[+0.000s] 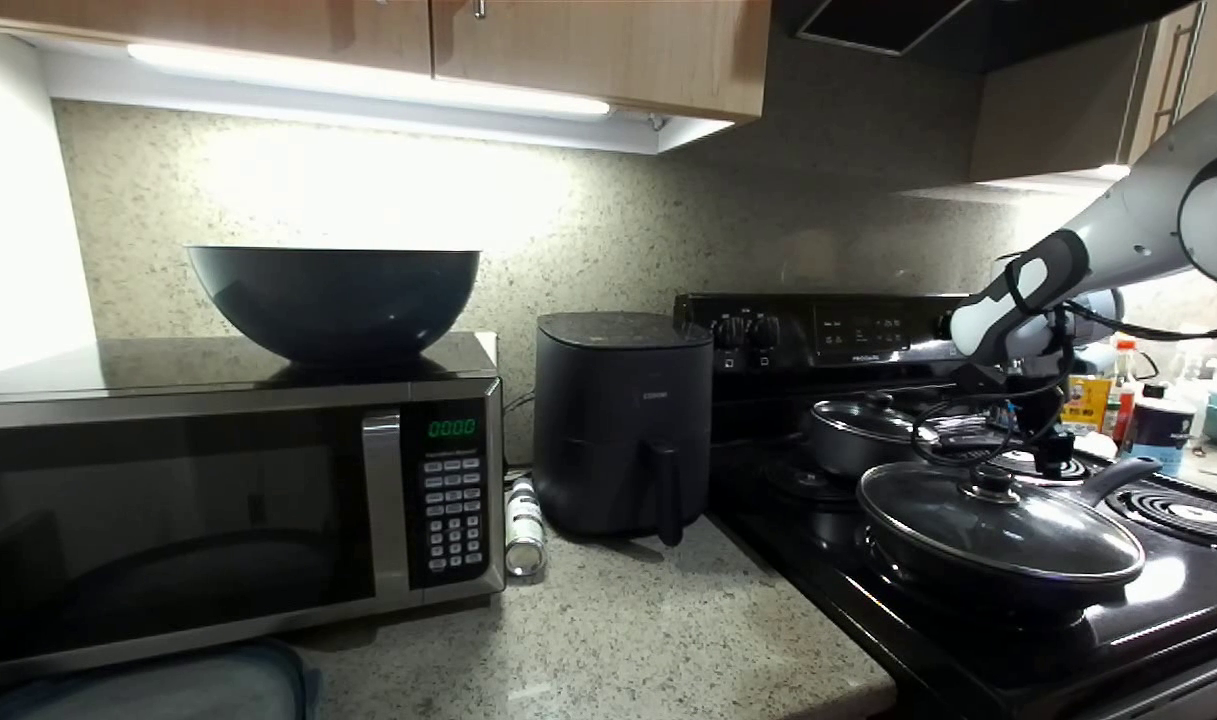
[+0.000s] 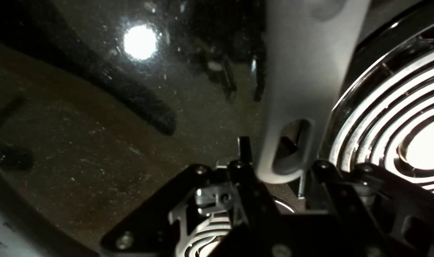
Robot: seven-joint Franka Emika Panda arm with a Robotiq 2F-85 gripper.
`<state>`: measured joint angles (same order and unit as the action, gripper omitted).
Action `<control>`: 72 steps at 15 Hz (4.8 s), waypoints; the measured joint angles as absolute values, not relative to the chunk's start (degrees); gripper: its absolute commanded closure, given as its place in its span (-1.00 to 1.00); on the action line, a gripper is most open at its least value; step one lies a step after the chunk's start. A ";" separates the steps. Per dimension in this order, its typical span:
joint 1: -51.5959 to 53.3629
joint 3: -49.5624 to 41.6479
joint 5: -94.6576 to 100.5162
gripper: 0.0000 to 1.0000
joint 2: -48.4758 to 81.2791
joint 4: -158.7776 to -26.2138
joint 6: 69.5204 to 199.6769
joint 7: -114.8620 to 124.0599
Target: Slide the pot on the stove to the plate on the right
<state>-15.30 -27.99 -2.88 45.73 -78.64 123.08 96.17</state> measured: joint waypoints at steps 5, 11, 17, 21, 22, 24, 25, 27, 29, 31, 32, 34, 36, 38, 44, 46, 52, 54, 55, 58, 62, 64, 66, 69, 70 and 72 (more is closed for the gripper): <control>-15.37 -27.70 -2.66 -0.36 45.73 -78.25 123.55 96.17; -15.63 -26.47 -2.55 -1.00 45.70 -76.63 131.92 90.93; -19.39 -23.18 -2.13 -1.00 46.61 -72.98 132.17 82.73; -18.94 -21.46 -2.02 -1.00 46.79 -72.68 132.14 80.87; -18.40 -21.17 -1.67 -1.00 46.79 -72.57 132.14 80.55; -16.82 -21.02 -0.51 -1.00 46.78 -72.38 132.16 80.44; -15.92 -21.00 0.12 -0.50 46.79 -72.32 132.15 80.44; -14.35 -20.99 1.03 -0.33 46.88 -72.29 131.69 80.44; -13.23 -21.02 1.57 -0.05 47.09 -72.17 129.88 80.44; -12.63 -21.21 1.95 0.21 47.34 -72.01 128.49 80.45; -12.47 -21.36 2.01 0.33 47.45 -71.90 127.98 80.45; -12.32 -21.78 2.02 0.59 47.71 -71.48 127.37 80.61; -12.28 -22.20 2.02 0.65 47.96 -70.98 127.27 81.67; -12.29 -22.81 2.02 0.68 48.06 -70.96 127.26 83.05; -13.70 -27.28 1.97 0.68 48.83 -71.03 125.65 88.84; -14.62 -28.48 1.95 0.68 49.18 -71.02 124.79 90.59; -16.82 -30.28 1.72 0.18 49.57 -70.30 120.45 94.01; -16.77 -30.25 1.72 0.68 49.57 -69.77 119.74 94.01; -16.72 -30.25 1.72 0.68 49.57 -69.61 119.56 94.01; -16.52 -30.25 1.72 0.68 49.55 -69.43 119.75 94.01; -17.73 -30.32 0.10 0.68 49.60 -68.68 118.71 96.50; -19.32 -30.36 -1.77 0.68 49.74 -68.41 116.52 97.75; -21.52 -30.31 -2.48 0.68 50.04 -68.13 114.38 99.45; -25.81 -29.86 -2.45 0.68 51.05 -66.10 112.08 102.68; -27.08 -29.66 -2.45 0.68 51.39 -65.34 111.42 103.56; -28.48 -29.84 -2.49 0.68 52.00 -64.21 110.31 104.83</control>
